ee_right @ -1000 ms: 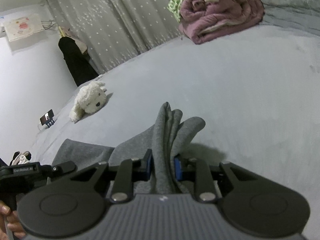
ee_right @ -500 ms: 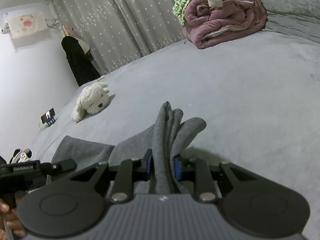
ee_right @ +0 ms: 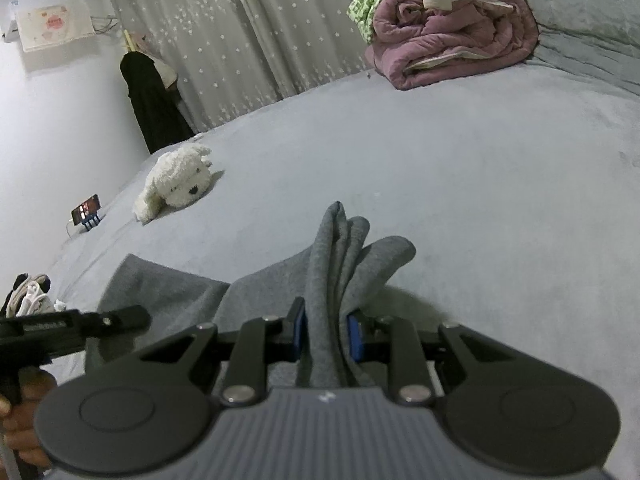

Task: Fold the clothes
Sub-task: 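Lift the folded grey shirt with both grippers off the bed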

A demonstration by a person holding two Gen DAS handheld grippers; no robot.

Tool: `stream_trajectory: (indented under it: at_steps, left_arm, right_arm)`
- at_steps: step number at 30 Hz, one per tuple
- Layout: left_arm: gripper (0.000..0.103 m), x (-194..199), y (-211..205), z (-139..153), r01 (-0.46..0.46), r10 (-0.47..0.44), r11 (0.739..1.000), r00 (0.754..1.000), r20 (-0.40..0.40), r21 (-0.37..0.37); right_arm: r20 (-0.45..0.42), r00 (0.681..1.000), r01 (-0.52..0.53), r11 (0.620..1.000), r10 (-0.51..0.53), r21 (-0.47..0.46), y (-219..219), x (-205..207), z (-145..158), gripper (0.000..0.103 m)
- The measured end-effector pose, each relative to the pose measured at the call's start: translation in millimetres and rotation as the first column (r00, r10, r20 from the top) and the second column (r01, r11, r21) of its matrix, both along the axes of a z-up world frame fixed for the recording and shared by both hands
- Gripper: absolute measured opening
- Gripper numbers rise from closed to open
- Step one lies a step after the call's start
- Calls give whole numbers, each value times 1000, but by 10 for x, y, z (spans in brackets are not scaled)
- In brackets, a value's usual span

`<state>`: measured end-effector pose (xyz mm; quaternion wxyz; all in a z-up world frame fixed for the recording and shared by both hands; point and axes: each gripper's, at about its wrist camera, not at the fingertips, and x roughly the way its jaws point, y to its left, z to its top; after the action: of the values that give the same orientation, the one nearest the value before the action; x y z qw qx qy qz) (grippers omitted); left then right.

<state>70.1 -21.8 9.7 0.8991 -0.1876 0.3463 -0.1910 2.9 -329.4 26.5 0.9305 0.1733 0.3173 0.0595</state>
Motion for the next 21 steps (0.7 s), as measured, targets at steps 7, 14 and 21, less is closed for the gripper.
stream_trajectory:
  at_steps: [7, 14, 21]
  left_arm:
    - [14, -54, -172, 137, -7, 5, 998, 1000, 21, 69]
    - [14, -141, -380, 244, -4, -1, 988, 1000, 30, 155]
    - [14, -238, -543, 297, -13, -2, 974, 998, 65, 227]
  right_arm:
    - [9, 1000, -2, 1000, 2, -3, -22, -64, 41, 20]
    - [27, 1000, 11, 1000, -11, 6, -121, -158, 108, 20]
    - [39, 999, 17, 1000, -17, -2, -165, -259, 144, 20]
